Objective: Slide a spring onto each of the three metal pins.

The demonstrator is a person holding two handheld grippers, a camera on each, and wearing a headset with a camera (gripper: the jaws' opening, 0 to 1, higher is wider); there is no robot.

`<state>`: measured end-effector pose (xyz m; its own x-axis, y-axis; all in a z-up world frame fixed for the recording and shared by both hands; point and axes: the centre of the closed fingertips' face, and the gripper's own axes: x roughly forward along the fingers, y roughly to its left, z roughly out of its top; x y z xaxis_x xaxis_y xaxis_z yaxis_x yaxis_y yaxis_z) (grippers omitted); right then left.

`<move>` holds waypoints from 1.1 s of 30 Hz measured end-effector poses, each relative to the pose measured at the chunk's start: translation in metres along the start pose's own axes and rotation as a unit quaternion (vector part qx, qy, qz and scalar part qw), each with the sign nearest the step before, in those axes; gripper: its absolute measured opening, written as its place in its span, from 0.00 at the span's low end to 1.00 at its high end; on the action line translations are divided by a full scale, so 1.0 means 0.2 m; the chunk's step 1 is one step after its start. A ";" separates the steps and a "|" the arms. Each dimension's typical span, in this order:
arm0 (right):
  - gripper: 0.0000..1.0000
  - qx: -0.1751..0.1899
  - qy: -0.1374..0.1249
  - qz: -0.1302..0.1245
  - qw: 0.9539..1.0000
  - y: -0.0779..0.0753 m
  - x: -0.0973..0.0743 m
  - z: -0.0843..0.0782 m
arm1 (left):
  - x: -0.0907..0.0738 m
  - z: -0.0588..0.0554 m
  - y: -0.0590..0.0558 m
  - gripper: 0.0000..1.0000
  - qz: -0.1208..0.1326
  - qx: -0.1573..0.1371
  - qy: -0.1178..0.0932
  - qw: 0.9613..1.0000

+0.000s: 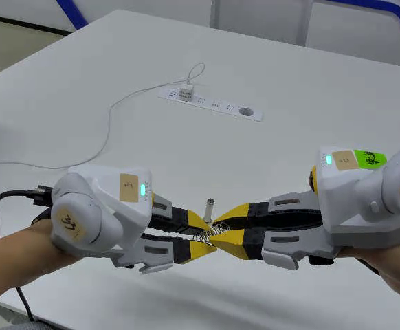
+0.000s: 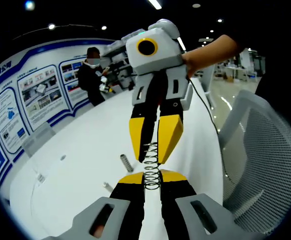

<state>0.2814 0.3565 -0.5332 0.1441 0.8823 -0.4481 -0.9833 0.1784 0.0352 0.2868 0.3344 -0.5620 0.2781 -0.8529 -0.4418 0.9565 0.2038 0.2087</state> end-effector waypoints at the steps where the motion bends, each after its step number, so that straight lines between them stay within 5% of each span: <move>1: 0.10 -0.001 -0.001 -0.001 1.000 0.00 0.00 0.00 | 0.00 0.00 0.00 0.10 0.000 0.000 0.000 1.000; 27: 0.10 -0.045 0.014 -0.008 0.999 0.02 0.06 0.05 | 0.02 -0.01 0.01 0.10 0.016 -0.022 -0.005 1.000; 33: 0.10 -0.042 0.014 -0.018 0.999 -0.01 0.05 0.05 | 0.00 -0.01 0.04 0.11 0.024 -0.069 -0.016 0.997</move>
<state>0.2859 0.3696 -0.5280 0.1772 0.8632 -0.4727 -0.9836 0.1714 -0.0558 0.2939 0.3362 -0.5619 0.3230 -0.8547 -0.4065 0.9458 0.3067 0.1066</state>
